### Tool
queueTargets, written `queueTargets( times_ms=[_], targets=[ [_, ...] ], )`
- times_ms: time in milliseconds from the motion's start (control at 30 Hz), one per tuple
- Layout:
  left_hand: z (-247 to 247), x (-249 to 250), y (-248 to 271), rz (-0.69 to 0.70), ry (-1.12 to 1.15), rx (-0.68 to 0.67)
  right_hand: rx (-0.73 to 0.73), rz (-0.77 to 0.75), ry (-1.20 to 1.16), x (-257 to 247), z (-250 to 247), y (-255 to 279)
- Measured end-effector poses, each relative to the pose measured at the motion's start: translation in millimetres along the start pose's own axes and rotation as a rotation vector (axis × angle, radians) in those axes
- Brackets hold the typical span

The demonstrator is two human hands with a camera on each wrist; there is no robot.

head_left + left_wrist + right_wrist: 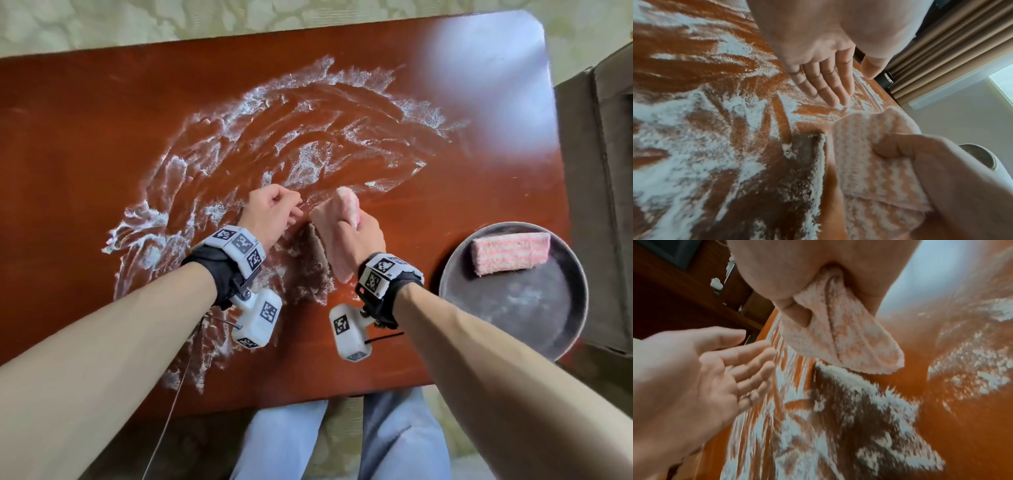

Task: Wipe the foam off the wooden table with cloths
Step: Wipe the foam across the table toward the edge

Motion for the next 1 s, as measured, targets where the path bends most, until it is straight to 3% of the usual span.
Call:
queueTargets(
  times_ms=[133,267,333,433,533,600,667,733,833,933,1000],
  targets=[
    [12,21,0,-0.033,0.062,-0.062,-0.076,0.039,-0.046,-7,-30,-13],
    [47,51,7,-0.131,0.296,-0.283,-0.175,0.087,-0.096,-7,-49,-24],
    [59,51,8,-0.147,0.188,-0.36,-0.201,0.099,-0.135,-7,-55,-26],
    [56,46,0,-0.103,-0.098,-0.162,-0.198,0.111,-0.121,-10,-65,-30],
    [40,52,2,-0.146,0.052,0.004,-0.185,0.11,-0.046,-17,-71,-30],
    [40,56,7,-0.165,0.156,-0.078,-0.244,0.098,-0.052,-24,-68,-27],
    [39,51,9,-0.151,0.01,-0.129,-0.275,0.072,-0.036,-32,-65,-22],
    [34,51,12,-0.124,-0.116,-0.008,-0.225,0.026,0.0,-39,-68,-20],
    [33,53,8,-0.158,0.096,0.071,-0.203,-0.009,0.002,-44,-73,-25],
    [55,64,7,-0.175,0.142,-0.051,-0.272,0.008,-0.037,-43,-82,-30],
    [68,70,3,-0.126,-0.074,-0.107,-0.25,-0.013,0.007,-42,-96,-38]
  ],
)
Point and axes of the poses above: each hand's wrist, its own y-axis away from the middle knuckle, its own z-axis out of the palm, x = y × z, the point moved 2 cm from there along -y, towards the middle knuckle, and after that the axes turned 12 degrees about z, right-handed, at the moved point
